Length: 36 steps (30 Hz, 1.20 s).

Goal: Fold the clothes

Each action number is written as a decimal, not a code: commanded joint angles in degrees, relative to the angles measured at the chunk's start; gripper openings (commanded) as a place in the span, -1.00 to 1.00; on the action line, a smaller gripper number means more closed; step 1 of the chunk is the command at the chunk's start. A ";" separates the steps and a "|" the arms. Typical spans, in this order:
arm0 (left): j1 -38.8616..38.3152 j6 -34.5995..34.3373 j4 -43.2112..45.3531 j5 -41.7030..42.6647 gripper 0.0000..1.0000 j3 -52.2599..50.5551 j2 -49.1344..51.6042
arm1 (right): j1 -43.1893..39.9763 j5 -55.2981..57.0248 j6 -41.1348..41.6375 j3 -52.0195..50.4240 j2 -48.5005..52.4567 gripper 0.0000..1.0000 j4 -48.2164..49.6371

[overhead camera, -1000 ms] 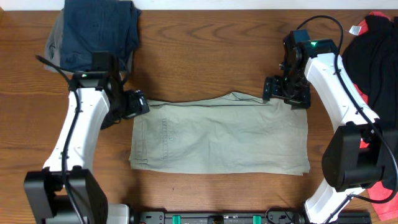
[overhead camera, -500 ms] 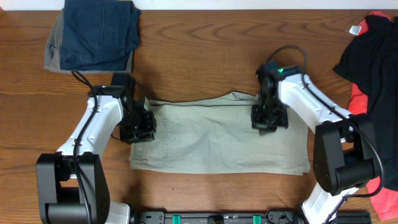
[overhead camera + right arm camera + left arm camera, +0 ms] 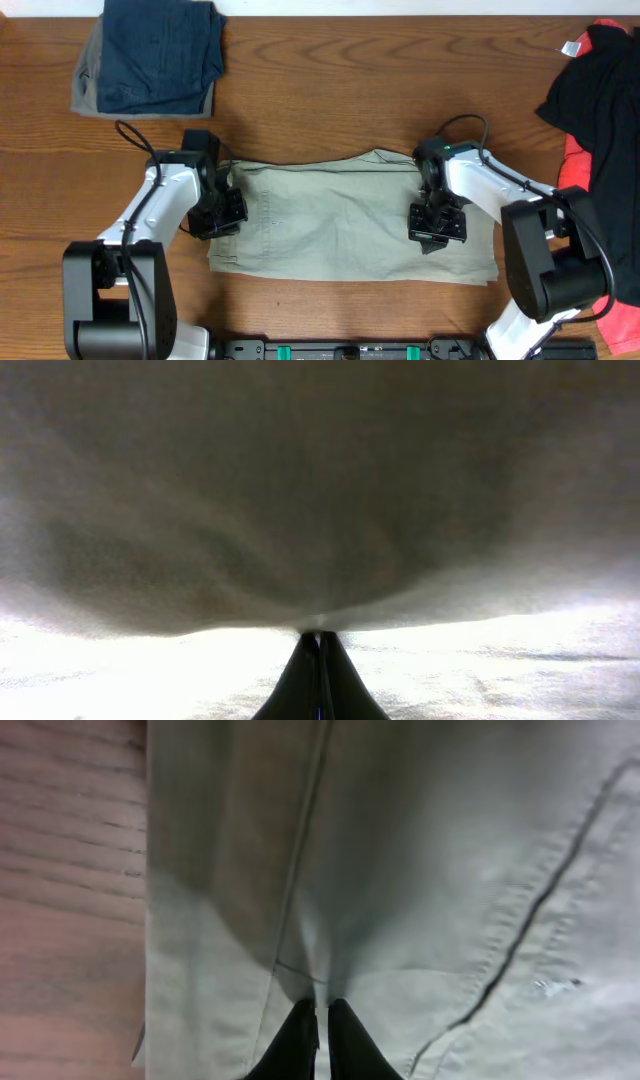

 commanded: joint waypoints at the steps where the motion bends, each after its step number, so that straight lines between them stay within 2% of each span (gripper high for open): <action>1: 0.31 -3.80 0.52 -4.59 -0.83 -0.85 1.64 | -1.16 2.78 1.99 -3.06 2.40 -0.98 1.60; 4: 0.37 -6.97 1.36 -9.05 -0.81 -0.96 2.71 | -2.14 4.70 2.27 -3.02 2.40 -0.97 1.79; 9: 2.43 -11.08 4.15 -9.57 -0.71 -0.96 3.63 | -6.82 5.07 2.14 -2.89 2.40 -0.98 3.43; 12: 4.52 -11.08 4.98 -9.64 -0.57 -0.96 3.63 | -10.25 5.07 1.29 -2.89 2.40 -0.98 3.89; 19: 9.84 -11.10 4.98 -10.43 -0.54 -0.76 3.61 | -15.65 5.05 -0.66 -2.25 2.40 -0.98 4.20; 24: 10.71 -11.13 3.56 -10.12 -0.55 0.83 2.82 | -16.37 5.07 -2.25 1.05 2.40 -0.98 4.15; 27: 10.60 -9.46 3.06 -6.10 -0.51 1.55 1.03 | -16.68 5.05 -3.21 5.11 2.40 -0.98 3.43; 28: 10.60 -8.04 3.08 -3.17 -0.39 1.55 0.35 | -16.94 5.05 -3.21 6.93 2.40 -0.98 2.34; 29: 10.60 -5.95 3.08 0.09 -0.15 1.55 -0.17 | -17.16 5.05 -3.23 8.68 2.40 -0.99 0.98; 30: 10.60 -2.99 3.06 3.80 0.14 1.55 -0.55 | -17.44 5.05 -3.50 10.91 2.40 -0.98 -0.81; 31: 10.60 0.22 2.73 7.67 0.52 1.53 -0.79 | -17.70 5.05 -4.02 13.29 2.40 -0.98 -2.69; 32: 10.60 1.84 2.10 9.60 0.79 1.53 -0.81 | -17.88 5.05 -4.52 15.39 2.40 -0.97 -4.39; 33: 10.60 2.05 1.11 9.77 0.97 1.53 -0.79 | -18.05 5.05 -5.14 18.27 2.40 -0.95 -6.82; 36: 10.60 2.71 0.66 9.77 0.96 0.98 -0.79 | -18.14 5.05 -6.21 24.72 2.40 -0.88 -12.09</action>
